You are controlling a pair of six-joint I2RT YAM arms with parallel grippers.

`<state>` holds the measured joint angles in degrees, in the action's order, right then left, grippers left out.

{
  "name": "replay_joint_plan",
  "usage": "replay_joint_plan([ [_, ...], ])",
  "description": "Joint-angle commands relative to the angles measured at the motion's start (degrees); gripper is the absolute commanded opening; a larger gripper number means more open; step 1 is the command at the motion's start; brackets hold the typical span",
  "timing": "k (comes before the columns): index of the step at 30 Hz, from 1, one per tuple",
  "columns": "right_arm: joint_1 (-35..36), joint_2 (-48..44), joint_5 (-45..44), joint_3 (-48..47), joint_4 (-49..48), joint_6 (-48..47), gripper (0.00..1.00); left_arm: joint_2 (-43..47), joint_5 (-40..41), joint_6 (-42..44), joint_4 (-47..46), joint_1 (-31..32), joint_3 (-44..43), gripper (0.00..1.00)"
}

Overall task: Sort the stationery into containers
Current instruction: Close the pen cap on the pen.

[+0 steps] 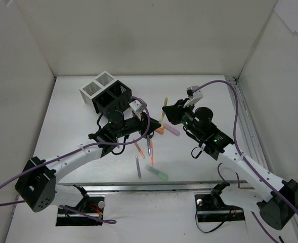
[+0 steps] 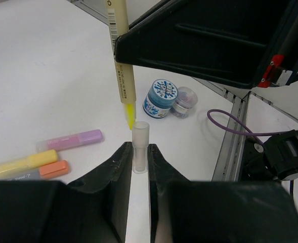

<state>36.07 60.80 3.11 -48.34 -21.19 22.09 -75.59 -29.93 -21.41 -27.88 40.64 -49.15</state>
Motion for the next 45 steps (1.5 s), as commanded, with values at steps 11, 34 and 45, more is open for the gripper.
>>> replay_joint_plan([
  [11,0.40,-0.94,-0.48,-6.94,-2.72,-3.54,0.00,2.12,-0.56,1.11,-4.90,-0.65,0.19,0.00],
  [34,0.40,1.78,4.27,-4.14,-1.84,0.50,0.00,2.38,-0.21,1.28,-7.45,-0.65,1.24,0.00],
  [45,0.49,0.38,3.57,-4.31,-0.52,-0.29,0.00,3.26,0.93,2.16,-7.10,-0.65,1.95,0.00],
])
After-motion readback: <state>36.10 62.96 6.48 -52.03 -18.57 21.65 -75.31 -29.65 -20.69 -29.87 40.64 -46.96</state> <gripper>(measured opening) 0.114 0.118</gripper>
